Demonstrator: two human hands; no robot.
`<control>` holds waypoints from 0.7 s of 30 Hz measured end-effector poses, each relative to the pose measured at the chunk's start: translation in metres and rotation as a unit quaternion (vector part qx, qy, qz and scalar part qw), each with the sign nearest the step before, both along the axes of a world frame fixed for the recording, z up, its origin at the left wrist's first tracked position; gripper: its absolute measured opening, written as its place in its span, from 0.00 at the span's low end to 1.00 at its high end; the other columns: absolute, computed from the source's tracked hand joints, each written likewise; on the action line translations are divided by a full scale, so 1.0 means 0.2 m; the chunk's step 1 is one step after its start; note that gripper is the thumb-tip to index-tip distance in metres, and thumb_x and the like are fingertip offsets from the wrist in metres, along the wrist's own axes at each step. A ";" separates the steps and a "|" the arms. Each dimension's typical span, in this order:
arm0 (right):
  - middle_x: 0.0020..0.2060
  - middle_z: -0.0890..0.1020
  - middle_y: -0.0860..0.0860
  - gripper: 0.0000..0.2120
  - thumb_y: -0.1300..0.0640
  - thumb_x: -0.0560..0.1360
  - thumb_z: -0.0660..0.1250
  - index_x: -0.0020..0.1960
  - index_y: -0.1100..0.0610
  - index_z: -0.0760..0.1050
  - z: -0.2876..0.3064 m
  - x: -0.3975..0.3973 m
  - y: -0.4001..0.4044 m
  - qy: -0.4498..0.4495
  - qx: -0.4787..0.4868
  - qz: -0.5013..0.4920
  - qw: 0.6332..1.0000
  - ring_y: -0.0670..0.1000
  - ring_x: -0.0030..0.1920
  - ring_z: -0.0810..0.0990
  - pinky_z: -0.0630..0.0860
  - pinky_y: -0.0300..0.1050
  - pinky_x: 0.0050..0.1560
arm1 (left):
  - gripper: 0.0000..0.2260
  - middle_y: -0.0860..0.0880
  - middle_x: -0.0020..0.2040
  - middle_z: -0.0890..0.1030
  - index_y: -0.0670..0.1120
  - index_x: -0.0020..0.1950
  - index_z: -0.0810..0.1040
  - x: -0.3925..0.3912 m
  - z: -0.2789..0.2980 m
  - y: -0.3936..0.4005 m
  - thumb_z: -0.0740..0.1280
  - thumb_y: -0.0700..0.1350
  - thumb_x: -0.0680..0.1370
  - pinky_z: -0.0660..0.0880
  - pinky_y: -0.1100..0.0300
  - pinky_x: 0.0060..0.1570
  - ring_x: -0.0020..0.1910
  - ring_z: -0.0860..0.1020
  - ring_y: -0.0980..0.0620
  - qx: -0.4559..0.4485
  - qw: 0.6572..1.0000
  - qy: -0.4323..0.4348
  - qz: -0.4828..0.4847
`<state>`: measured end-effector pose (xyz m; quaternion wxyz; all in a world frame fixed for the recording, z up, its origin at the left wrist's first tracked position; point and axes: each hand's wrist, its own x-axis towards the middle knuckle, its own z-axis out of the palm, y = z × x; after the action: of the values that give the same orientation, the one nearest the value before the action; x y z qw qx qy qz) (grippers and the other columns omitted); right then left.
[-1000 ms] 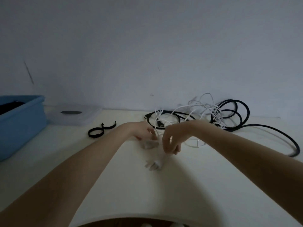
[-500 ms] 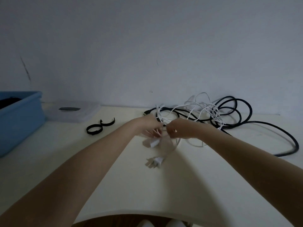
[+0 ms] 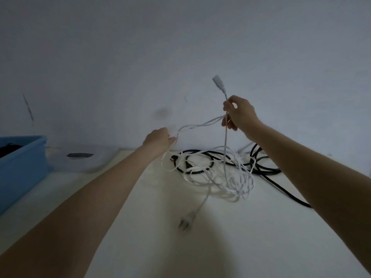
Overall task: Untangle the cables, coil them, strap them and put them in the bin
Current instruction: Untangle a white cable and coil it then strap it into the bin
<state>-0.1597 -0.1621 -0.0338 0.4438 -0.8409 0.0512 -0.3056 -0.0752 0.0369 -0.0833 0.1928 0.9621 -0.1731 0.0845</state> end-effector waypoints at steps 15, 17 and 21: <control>0.39 0.80 0.59 0.15 0.67 0.74 0.67 0.59 0.64 0.69 0.08 -0.04 0.04 0.184 0.067 0.219 0.956 0.49 0.35 0.80 0.80 0.38 0.38 | 0.07 0.53 0.29 0.77 0.45 0.41 0.75 -0.16 0.10 -0.18 0.69 0.46 0.76 0.69 0.68 0.33 0.28 0.72 0.59 -0.331 0.906 0.167 -0.204; 0.38 0.80 0.58 0.18 0.65 0.72 0.70 0.59 0.62 0.68 0.09 -0.05 -0.01 0.198 0.038 0.184 0.962 0.49 0.34 0.79 0.78 0.37 0.35 | 0.11 0.54 0.21 0.72 0.45 0.36 0.72 -0.12 0.13 -0.18 0.65 0.45 0.78 0.63 0.65 0.28 0.21 0.67 0.59 -0.452 0.868 0.157 -0.136; 0.30 0.79 0.54 0.11 0.65 0.73 0.69 0.54 0.65 0.76 0.08 -0.07 -0.15 0.189 -0.124 0.062 0.972 0.43 0.24 0.76 0.73 0.33 0.27 | 0.11 0.48 0.27 0.75 0.39 0.49 0.71 0.01 0.17 -0.05 0.54 0.44 0.83 0.60 0.62 0.28 0.24 0.65 0.54 -0.461 0.868 0.185 -0.004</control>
<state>-0.1734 -0.1915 -0.0174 0.3365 -0.9334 0.0436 -0.1170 -0.0739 0.0274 -0.0490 0.6431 0.7612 -0.0799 -0.0256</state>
